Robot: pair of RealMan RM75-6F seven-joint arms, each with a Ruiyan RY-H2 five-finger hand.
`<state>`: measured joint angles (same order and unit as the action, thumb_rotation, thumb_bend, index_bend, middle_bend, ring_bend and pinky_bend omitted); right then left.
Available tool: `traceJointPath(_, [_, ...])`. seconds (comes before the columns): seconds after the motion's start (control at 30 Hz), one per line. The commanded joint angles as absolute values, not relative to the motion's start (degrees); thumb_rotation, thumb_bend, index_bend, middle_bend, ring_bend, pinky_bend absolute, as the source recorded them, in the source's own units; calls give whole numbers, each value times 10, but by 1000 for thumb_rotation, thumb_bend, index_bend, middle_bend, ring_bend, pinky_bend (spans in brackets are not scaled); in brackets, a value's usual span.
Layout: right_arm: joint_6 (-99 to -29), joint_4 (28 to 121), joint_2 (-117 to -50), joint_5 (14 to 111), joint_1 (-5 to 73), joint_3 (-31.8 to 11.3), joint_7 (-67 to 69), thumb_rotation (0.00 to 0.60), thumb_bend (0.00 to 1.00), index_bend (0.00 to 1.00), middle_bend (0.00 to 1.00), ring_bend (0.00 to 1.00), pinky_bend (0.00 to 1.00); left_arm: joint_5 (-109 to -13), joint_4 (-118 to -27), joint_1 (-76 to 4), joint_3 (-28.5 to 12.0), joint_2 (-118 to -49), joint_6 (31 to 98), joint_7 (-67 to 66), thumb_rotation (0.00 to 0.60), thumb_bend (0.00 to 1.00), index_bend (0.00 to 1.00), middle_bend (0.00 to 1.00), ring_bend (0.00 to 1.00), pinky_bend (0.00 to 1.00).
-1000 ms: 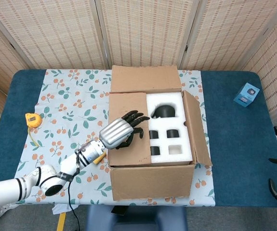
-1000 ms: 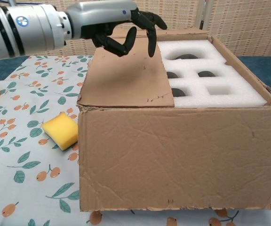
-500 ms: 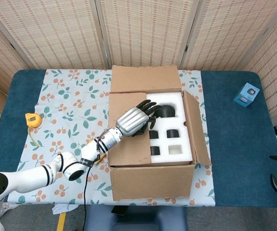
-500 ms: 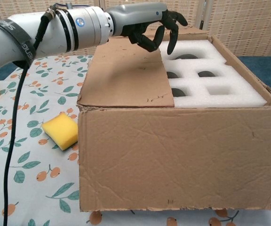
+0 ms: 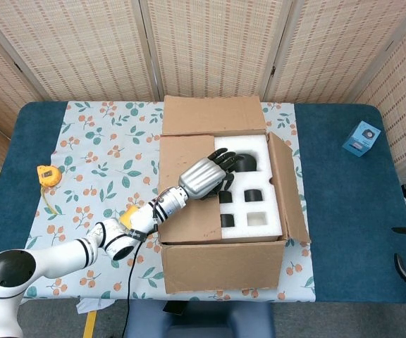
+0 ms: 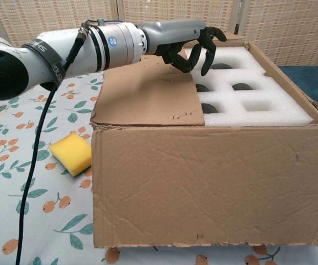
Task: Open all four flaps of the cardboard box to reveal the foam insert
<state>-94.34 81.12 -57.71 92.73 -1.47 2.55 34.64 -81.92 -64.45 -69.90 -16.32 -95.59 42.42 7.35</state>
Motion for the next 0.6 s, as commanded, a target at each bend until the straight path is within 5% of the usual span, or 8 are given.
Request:
traceJointPath(0.03, [-940,811,-577,929,-14,26,347,284,545,260,0,0,0,-816,-638,-700,-159,-960,425,69,600,1000,590,72,0,0])
traceJointPath(0.6, [-938,815,-573,938,-17,26,351,288,545,260,0,0,0,-801,-618,-700,-144,-968,441,6,600,1000,633,69,0,0])
